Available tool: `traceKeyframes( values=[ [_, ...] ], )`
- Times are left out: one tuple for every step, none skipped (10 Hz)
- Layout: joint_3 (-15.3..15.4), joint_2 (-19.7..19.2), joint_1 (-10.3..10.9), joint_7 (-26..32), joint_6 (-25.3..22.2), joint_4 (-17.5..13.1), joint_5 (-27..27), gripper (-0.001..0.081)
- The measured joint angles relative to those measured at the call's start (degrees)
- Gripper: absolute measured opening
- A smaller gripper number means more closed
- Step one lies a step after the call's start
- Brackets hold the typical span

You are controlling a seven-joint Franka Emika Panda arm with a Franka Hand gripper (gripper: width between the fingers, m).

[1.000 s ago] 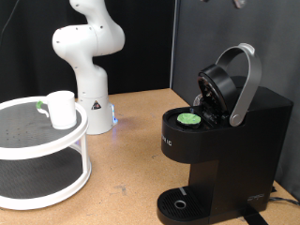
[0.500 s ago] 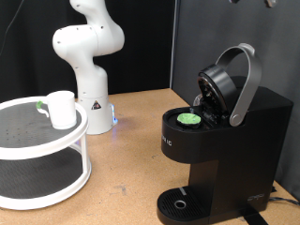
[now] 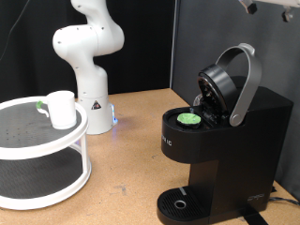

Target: Make a cup of coffee with the keurig machine

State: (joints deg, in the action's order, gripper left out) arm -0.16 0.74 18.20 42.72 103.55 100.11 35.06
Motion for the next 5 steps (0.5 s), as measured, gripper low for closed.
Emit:
traceKeyframes(
  values=[
    [0.6, -0.7, 0.1, 0.0, 1.3, 0.0, 0.0, 0.0803],
    [1.0, -1.3, 0.2, 0.0, 2.2, 0.0, 0.0, 0.0781],
    [1.2, -1.6, 0.3, 0.0, 2.6, 0.0, 0.0, 0.0781],
    [1.3, -1.8, 0.3, 0.2, 2.8, 0.0, 0.0, 0.0610],
    [1.3, -1.8, 0.3, 0.6, 2.8, 0.0, 0.0, 0.0610]
  ],
)
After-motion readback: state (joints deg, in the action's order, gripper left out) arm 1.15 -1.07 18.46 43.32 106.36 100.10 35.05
